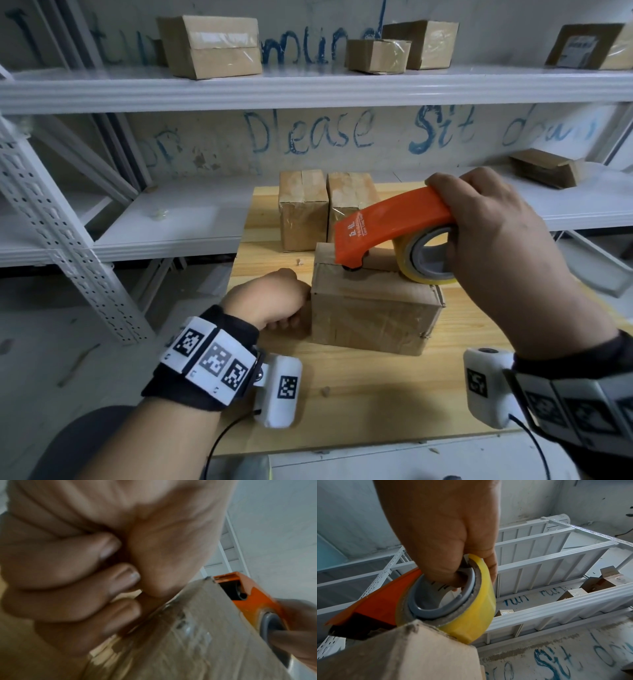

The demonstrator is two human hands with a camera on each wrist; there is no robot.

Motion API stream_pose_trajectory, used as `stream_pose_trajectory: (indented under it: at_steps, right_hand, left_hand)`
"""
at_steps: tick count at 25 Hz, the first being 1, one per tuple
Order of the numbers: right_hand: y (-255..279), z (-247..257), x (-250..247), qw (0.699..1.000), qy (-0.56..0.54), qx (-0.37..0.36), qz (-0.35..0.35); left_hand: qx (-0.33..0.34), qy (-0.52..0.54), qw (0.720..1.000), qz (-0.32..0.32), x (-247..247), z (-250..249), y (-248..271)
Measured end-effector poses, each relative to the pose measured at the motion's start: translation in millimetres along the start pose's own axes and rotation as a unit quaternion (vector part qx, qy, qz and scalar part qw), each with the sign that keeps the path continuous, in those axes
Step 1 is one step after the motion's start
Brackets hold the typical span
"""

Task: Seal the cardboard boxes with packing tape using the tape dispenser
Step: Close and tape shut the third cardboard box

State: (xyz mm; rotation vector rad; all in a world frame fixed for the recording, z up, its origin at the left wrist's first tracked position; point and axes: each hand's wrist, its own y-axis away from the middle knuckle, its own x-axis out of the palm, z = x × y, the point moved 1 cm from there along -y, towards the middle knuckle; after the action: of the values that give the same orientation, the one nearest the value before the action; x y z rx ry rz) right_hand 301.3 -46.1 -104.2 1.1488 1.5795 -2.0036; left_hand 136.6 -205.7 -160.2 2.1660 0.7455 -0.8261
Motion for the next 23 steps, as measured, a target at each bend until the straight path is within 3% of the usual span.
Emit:
stream_pose_trajectory:
  at_steps: [6, 8, 11, 14, 23]
  right_hand:
    - [1.2, -1.9, -2.3, 1.000, -0.008, -0.002, -0.002]
    - [1.1, -2.1, -1.7, 1.000, -0.010, -0.002, -0.005]
    - [1.7, -0.5, -2.2, 1.000, -0.014, -0.010, -0.008]
    - [2.6, -1.4, -3.3, 1.000, -0.012, -0.020, -0.013]
    - [5.9, -4.3, -8.8, 0.998, -0.051, -0.029, -0.015]
  left_hand:
    - [0.089, -0.088, 0.992, -0.021, -14.7, 13.3, 0.7]
    - [0.118, -0.119, 0.986, 0.012, -20.7, 18.6, 1.3]
    - [0.170, -0.007, 0.983, 0.064, -18.5, 10.8, 6.0]
    - [0.243, 0.056, 0.968, 0.015, -13.6, -1.9, 0.9]
    - [0.307, -0.003, 0.951, 0.032, -6.6, 4.6, -7.2]
